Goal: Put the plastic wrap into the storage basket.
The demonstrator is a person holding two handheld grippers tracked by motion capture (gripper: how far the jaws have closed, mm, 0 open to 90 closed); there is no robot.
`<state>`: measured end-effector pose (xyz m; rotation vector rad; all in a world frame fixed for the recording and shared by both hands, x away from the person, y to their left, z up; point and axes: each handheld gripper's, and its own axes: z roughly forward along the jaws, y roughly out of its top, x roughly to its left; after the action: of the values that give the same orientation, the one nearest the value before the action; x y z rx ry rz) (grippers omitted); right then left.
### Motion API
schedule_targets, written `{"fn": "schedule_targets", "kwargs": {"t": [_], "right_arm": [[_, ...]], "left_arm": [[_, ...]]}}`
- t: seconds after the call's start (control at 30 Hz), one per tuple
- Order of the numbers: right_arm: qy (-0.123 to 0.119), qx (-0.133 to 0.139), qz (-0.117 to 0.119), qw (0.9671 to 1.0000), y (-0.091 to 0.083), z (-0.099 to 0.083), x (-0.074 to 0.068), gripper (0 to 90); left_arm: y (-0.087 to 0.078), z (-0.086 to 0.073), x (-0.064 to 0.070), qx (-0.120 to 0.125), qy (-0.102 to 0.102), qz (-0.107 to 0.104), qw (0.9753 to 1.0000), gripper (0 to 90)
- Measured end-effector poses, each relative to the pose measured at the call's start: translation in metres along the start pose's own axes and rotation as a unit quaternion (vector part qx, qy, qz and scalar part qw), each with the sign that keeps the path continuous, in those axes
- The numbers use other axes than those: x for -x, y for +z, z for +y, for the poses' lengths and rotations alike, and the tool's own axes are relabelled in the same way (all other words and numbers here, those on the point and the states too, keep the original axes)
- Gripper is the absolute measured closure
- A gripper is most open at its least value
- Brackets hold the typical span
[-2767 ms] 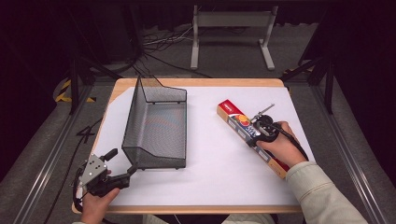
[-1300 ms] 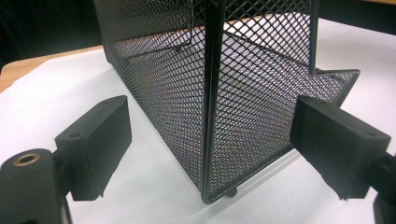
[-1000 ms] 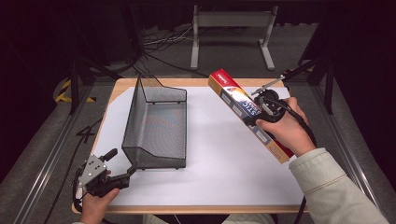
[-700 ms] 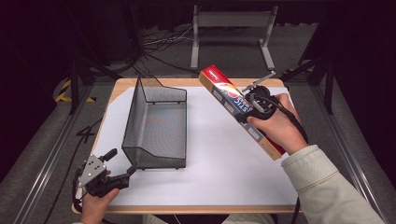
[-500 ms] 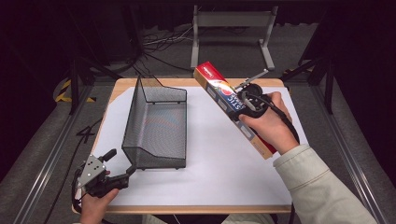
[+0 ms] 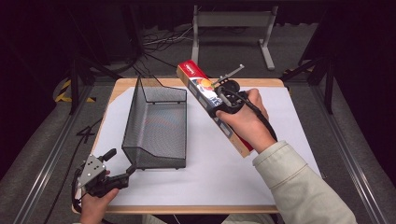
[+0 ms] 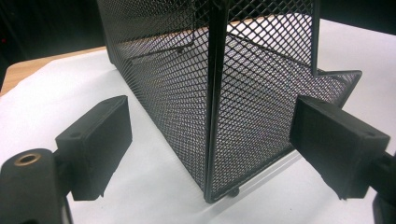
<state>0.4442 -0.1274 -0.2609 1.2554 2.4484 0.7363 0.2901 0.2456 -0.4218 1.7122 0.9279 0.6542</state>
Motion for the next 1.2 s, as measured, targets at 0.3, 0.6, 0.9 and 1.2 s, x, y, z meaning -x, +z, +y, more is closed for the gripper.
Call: {"fn": "schedule_targets", "kwargs": {"t": [0.3, 0.6, 0.9, 1.2], "right_arm": [[0.006, -0.005, -0.007, 0.9999, 0.013, 0.022, -0.026, 41.0], [0.012, 0.000, -0.021, 0.9997, 0.025, 0.040, -0.043, 40.6], [0.036, -0.002, -0.023, 0.9991, 0.038, 0.049, -0.052, 40.6], [0.064, 0.001, -0.012, 0.9979, 0.053, 0.053, -0.063, 40.4]], "left_arm": [[0.003, 0.002, 0.001, 0.001, 0.006, -0.004, 1.0000, 14.0], [0.005, 0.003, 0.002, 0.000, 0.010, -0.004, 0.9999, 14.1], [0.004, 0.002, 0.001, 0.003, 0.009, -0.004, 0.9999, 14.1], [0.004, 0.002, 0.000, 0.004, 0.011, -0.005, 0.9999, 14.1]]}}
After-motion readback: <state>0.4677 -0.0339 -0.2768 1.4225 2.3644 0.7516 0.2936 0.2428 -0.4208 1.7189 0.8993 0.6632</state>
